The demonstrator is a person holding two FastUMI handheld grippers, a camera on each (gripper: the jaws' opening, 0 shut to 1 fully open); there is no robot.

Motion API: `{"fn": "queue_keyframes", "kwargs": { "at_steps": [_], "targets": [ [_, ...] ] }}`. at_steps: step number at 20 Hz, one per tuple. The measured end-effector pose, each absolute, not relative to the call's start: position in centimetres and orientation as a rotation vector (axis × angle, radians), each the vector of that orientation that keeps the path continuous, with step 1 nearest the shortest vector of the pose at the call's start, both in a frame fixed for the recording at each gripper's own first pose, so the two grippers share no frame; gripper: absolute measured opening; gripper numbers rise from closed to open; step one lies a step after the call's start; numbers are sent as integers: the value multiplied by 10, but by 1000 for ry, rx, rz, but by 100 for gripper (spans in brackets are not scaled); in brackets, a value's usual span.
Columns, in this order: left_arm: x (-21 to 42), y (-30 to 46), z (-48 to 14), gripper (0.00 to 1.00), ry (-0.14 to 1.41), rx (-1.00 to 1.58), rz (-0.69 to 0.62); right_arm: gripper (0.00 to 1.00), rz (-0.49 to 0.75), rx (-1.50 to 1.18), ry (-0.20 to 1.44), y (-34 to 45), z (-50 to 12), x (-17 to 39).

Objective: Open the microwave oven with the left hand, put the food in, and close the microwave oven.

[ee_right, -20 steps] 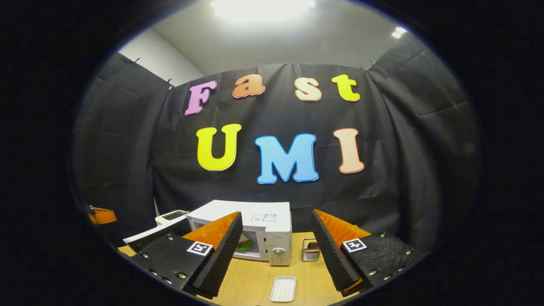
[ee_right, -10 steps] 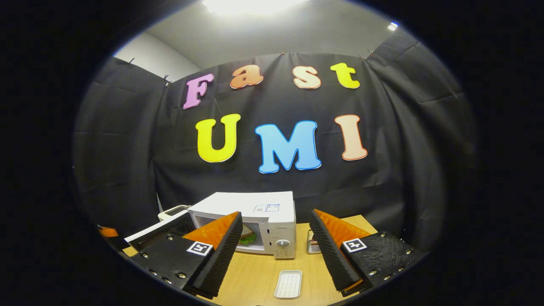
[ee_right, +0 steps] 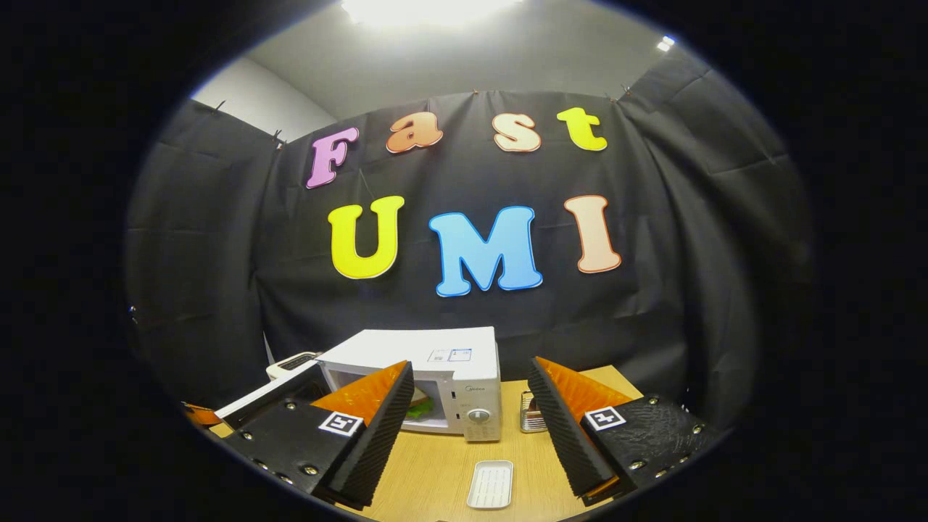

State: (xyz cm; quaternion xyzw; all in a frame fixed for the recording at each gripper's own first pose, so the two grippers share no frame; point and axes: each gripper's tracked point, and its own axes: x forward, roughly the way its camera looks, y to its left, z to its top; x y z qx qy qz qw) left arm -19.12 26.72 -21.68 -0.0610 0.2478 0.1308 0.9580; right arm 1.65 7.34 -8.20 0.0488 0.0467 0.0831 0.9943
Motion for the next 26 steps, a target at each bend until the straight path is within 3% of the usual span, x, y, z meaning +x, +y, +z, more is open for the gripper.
{"fn": "queue_keyframes", "kwargs": {
  "at_steps": [15, 26],
  "targets": [
    [-109, 117, -229, 7, 545, -159, -77, 95, 66, 95, 93, 29, -83, 8],
    [-26, 51, -250, 7, 576, -148, -204, 95, -34, 91, 101, -31, -83, 19]
  ]
}}
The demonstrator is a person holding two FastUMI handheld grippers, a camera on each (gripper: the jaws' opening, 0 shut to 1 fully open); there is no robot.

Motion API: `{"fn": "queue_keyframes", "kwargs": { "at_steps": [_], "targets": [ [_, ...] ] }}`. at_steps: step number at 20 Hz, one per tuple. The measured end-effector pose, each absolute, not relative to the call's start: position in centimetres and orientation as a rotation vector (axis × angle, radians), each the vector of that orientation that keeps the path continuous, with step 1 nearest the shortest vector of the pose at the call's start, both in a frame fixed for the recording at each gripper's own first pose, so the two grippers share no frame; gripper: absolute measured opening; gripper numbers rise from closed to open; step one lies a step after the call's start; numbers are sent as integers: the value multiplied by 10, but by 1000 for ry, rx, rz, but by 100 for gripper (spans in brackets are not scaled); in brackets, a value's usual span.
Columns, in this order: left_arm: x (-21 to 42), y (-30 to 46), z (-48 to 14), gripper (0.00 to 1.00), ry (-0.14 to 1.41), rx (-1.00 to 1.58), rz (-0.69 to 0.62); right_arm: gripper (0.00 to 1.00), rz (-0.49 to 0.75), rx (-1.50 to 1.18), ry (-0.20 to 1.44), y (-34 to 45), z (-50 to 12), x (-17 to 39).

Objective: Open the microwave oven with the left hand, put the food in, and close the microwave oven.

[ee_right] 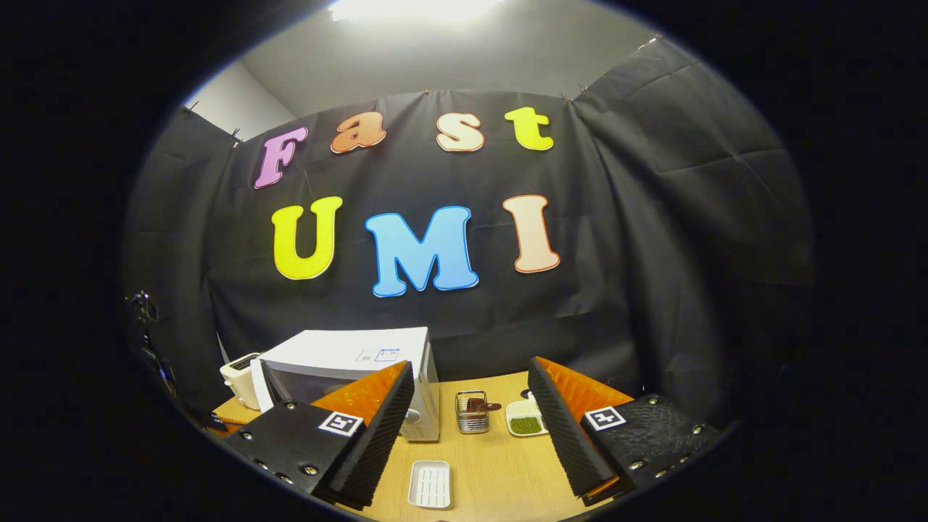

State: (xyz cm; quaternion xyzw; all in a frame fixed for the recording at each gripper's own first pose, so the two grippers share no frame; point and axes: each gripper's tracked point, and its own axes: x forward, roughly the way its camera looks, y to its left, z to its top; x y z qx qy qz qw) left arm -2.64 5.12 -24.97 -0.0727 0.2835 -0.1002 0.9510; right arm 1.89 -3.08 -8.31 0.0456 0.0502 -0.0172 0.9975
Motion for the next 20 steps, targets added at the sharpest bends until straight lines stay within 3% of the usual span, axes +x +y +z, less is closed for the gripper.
{"fn": "queue_keyframes", "kwargs": {
  "at_steps": [20],
  "targets": [
    [128, 7, -291, 7, 544, -176, -151, 95, 13, 63, 123, -51, -96, 70]
  ]
}}
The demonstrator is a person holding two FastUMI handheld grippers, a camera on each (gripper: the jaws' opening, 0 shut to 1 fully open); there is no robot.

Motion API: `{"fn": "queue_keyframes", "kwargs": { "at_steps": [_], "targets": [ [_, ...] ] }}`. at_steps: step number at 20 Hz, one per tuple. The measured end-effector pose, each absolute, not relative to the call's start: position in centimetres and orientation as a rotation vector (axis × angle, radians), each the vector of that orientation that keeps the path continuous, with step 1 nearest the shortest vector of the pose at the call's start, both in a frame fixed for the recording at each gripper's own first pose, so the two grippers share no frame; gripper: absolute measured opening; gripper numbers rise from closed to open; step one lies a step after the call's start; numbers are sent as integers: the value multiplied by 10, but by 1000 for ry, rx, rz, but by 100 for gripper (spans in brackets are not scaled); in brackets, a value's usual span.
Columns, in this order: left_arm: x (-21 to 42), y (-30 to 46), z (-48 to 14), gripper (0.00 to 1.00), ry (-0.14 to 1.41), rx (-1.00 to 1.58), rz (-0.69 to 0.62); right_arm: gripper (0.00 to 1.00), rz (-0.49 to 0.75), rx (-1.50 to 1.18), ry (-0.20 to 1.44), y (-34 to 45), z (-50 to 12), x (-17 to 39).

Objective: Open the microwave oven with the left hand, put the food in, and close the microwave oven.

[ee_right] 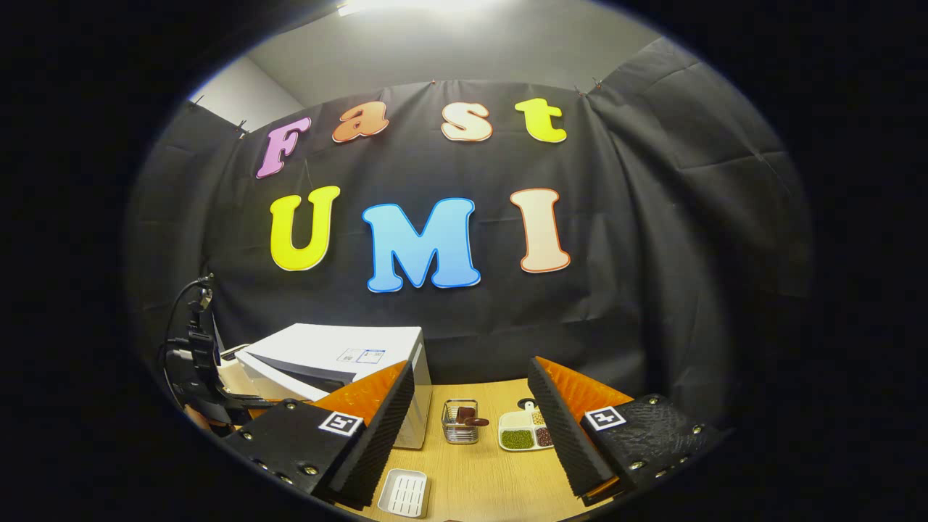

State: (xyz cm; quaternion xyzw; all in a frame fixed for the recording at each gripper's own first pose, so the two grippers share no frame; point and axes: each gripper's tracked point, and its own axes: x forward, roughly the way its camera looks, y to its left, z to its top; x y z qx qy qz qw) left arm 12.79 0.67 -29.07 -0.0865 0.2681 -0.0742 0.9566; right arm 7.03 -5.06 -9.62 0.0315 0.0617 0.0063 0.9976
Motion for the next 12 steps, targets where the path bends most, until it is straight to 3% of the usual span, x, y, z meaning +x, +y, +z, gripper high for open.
{"fn": "queue_keyframes", "kwargs": {
  "at_steps": [12],
  "targets": [
    [186, 8, -304, 7, 543, -199, -122, 95, -18, 77, 152, -58, -105, 83]
  ]
}}
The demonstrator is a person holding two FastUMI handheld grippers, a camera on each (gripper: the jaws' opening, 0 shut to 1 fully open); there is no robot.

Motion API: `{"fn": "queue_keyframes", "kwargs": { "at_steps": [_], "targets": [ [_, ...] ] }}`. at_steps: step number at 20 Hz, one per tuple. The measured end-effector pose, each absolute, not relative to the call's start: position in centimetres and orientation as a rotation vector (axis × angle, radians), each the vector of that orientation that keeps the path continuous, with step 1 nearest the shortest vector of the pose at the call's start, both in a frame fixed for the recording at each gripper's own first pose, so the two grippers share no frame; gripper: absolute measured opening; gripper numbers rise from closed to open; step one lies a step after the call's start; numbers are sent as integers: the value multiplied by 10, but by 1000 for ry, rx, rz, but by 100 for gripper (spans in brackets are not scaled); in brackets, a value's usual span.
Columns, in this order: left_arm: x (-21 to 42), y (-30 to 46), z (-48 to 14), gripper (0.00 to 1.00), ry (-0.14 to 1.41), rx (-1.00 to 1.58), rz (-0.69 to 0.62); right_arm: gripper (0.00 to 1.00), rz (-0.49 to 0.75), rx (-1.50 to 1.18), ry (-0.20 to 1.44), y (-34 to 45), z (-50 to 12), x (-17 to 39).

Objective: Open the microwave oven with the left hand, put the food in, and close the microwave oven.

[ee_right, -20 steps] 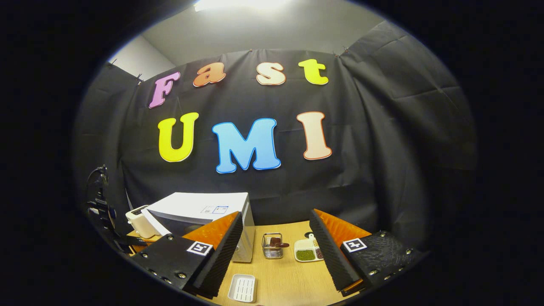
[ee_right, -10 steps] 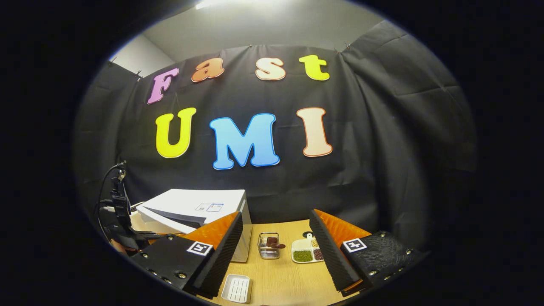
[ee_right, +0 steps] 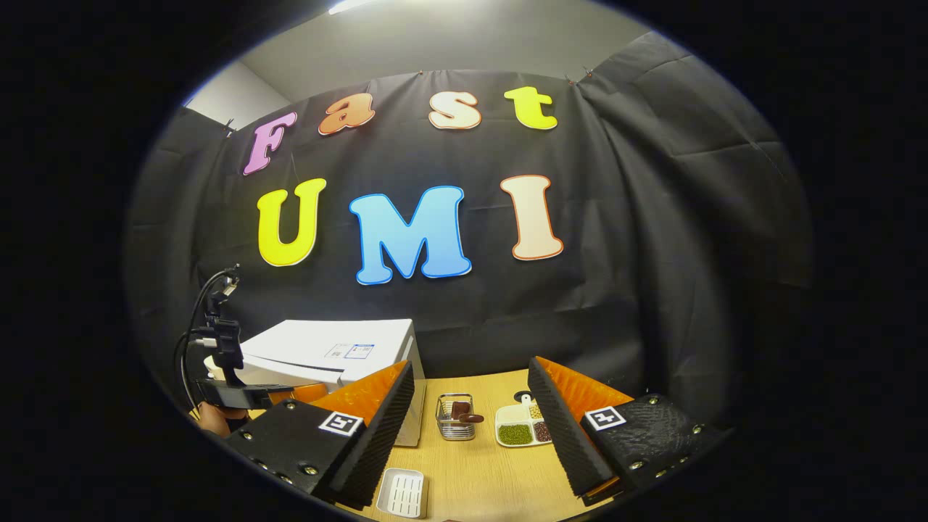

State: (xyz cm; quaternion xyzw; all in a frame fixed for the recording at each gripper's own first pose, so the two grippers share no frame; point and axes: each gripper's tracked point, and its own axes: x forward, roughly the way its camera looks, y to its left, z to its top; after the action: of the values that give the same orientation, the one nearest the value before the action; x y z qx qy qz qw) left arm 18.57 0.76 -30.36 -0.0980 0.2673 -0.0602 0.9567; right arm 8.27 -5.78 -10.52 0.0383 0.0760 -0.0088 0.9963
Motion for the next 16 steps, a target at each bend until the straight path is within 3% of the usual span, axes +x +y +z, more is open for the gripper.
{"fn": "queue_keyframes", "kwargs": {
  "at_steps": [16],
  "targets": [
    [196, 11, -310, 7, 549, -158, -96, 95, 7, 73, 159, -55, -107, 83]
  ]
}}
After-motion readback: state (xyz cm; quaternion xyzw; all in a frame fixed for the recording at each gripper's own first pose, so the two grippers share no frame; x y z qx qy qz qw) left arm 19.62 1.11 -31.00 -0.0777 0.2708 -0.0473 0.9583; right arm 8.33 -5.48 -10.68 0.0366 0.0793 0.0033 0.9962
